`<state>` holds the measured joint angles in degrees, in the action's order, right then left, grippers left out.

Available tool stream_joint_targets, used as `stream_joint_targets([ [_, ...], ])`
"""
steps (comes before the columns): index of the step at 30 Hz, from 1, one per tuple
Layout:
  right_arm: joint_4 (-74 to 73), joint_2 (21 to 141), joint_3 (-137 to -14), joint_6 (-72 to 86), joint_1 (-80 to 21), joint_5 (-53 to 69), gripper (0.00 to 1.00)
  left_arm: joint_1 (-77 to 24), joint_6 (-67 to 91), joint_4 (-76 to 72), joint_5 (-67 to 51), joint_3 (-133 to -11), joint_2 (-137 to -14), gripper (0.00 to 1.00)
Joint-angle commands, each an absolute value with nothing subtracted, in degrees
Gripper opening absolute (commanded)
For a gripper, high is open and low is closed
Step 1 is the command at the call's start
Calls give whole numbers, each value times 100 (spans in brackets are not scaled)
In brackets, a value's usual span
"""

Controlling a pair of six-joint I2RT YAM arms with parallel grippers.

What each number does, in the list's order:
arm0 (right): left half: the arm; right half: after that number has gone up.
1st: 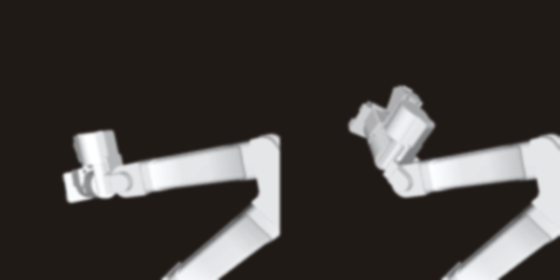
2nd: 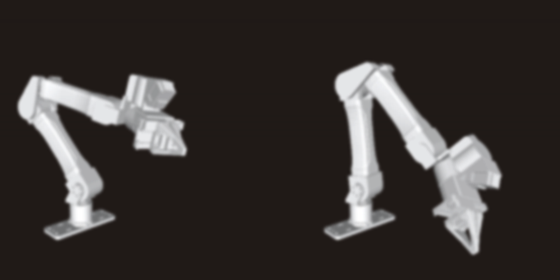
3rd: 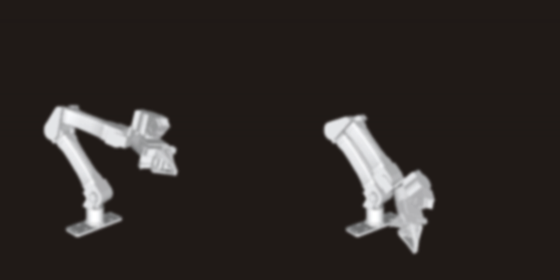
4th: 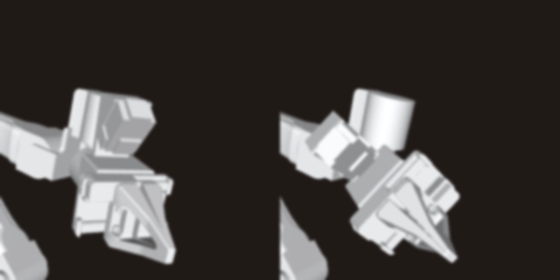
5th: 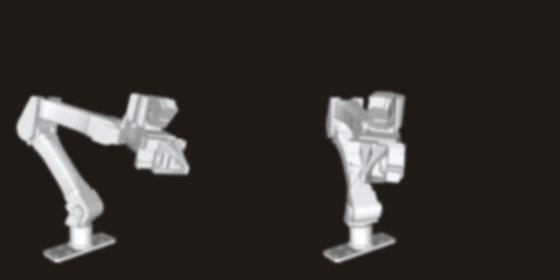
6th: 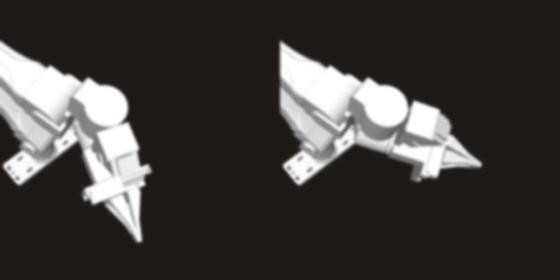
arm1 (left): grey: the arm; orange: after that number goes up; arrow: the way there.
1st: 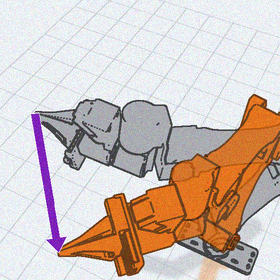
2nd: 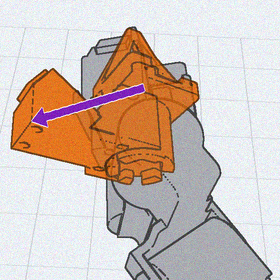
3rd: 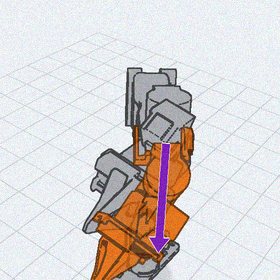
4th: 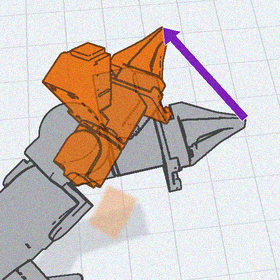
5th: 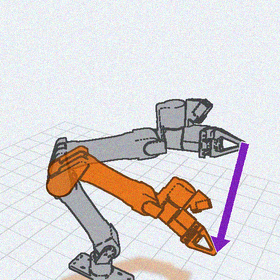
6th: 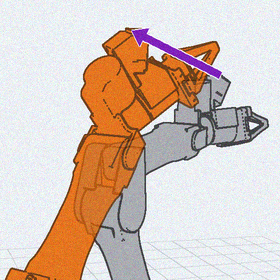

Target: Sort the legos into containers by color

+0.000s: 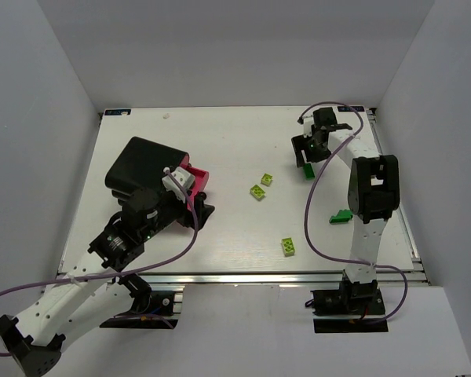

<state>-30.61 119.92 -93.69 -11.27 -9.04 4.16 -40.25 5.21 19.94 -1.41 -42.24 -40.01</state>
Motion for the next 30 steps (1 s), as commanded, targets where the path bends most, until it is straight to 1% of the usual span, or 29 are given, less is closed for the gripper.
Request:
stream_joint_targets([
  [1, -3296, 12067, -9387, -1239, -1002, 194, 74, -4008, 422, 1758, -88, -4201, -3771, 91],
  [7, -3278, 12155, -9211, -1187, -993, 70, 67, -4008, 457, 1802, -88, -4166, -3683, 91],
  [12, -3287, 12217, -9167, -1160, -958, 105, 64, -4008, 448, 1775, 140, -4140, -3621, 92],
  [15, -3313, 12234, -9167, -1151, -949, 219, 60, -4008, 448, 1793, 176, -4140, -3604, 92],
  [16, -3322, 12252, -9158, -1151, -923, 255, 55, -4008, 448, 1784, 193, -4140, -3612, 92],
  [18, -3331, 12235, -9115, -1178, -932, 334, 49, -4008, 457, 1802, 202, -4131, -3577, 92],
  [19, -3340, 12226, -9097, -1195, -958, 343, 38, -4008, 466, 1784, 228, -4122, -3560, 92],
  [20, -3331, 12217, -9088, -1204, -941, 378, 36, -4008, 457, 1784, 246, -4122, -3560, 92],
  [21, -3314, 12173, -9044, -1230, -958, 395, 30, -4008, 457, 1784, 255, -4113, -3533, 92],
  [22, -3305, 12129, -9018, -1257, -967, 413, 21, -4008, 474, 1784, 281, -4105, -3507, 92],
  [24, -3235, 11902, -8861, -1353, -1010, 527, 14, -4008, 466, 1767, 316, -4096, -3489, 92],
  [25, -3208, 11787, -8798, -1493, -1054, 623, 8, -4008, 466, 1784, 325, -4096, -3489, 92],
  [28, -3216, 11322, -8701, -1940, -1309, 1299, 2, -4008, 466, 1767, 360, -4087, -3454, 92],
  [29, -3365, 11207, -8719, -2064, -1571, 1779, 1, -4008, 457, 1758, 369, -4087, -3437, 92],
  [30, -3436, 10989, -8719, -2179, -1695, 2010, 1, -4008, 457, 1758, 404, -4087, -3437, 92],
])
